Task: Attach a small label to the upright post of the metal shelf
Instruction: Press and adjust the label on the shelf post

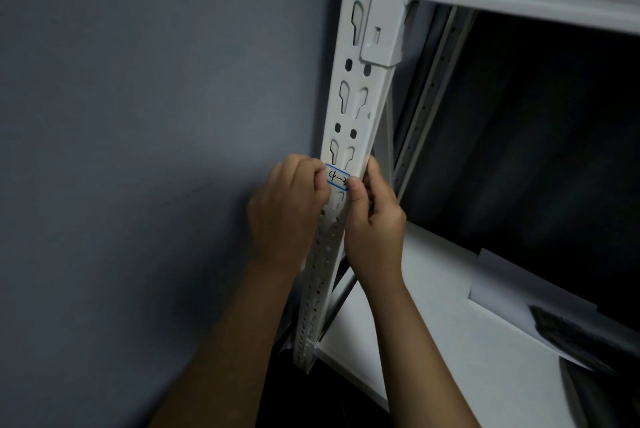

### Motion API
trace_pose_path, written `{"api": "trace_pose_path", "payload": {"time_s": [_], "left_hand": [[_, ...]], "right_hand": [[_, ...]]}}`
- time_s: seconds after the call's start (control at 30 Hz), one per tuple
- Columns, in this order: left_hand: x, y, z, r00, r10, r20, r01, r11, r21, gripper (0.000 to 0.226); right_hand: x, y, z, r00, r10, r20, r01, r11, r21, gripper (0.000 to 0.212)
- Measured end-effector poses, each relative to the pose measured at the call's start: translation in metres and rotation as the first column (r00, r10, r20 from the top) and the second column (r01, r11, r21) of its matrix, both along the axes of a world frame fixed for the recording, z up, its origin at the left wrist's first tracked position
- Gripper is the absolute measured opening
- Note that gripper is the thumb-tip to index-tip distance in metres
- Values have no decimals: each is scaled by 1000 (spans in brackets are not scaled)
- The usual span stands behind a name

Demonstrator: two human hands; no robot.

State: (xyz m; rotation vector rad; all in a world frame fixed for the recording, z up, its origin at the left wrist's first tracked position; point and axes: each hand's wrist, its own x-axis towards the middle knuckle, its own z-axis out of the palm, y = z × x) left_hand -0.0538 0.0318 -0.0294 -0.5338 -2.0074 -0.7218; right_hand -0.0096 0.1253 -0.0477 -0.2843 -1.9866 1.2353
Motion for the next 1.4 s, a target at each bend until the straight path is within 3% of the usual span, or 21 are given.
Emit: {"api": "trace_pose_path", "payload": {"time_s": [0.87,1.1,1.3,1.4], "left_hand": [[1,-6,-4,992,-78,94,80,997,-13,23],[0,-6,-8,988,-135,76,133,991,29,20],[2,-8,-4,954,-267,139,237,951,199,15],[3,-8,-3,966,-215,144,194,970,146,15]], "right_hand": [[2,1,2,999,41,10,-41,999,-15,43],[2,2,1,999,37,13,-37,999,0,40],[3,2,3,999,51,-5,-51,999,9,39],[1,2,1,999,32,4,-32,999,-6,42]]}}
